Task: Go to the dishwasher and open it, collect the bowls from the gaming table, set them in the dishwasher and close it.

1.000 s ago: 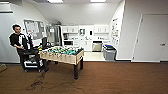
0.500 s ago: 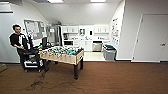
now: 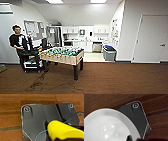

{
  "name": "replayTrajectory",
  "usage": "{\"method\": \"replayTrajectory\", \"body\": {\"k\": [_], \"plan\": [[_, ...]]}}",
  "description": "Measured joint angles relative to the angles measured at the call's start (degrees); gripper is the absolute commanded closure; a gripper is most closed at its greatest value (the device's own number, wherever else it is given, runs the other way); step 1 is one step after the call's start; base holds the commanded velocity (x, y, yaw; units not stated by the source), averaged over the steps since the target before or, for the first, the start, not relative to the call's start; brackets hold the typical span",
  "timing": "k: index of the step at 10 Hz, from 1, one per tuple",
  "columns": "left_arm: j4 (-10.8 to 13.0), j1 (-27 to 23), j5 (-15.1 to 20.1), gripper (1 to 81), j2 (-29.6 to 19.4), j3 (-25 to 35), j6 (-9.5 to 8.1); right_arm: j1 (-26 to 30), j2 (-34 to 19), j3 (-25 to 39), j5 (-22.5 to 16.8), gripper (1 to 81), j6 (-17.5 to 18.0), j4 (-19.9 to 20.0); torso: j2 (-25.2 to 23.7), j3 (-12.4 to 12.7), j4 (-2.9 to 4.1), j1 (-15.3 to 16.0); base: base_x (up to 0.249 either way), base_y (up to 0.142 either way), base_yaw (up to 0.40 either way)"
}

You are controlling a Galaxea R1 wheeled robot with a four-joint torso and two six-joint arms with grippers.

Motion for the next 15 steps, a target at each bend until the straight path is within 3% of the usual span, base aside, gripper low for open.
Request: {"method": "replayTrajectory", "body": {"k": [15], "plan": [[0.01,-0.57,-0.09,81.1,0.11,0.00,0.04,0.55,0.33,-0.12,0.06,81.1,0.00,-0.39,-0.02,0.00,0.00,0.19,0.149,0.000,0.000]]}}
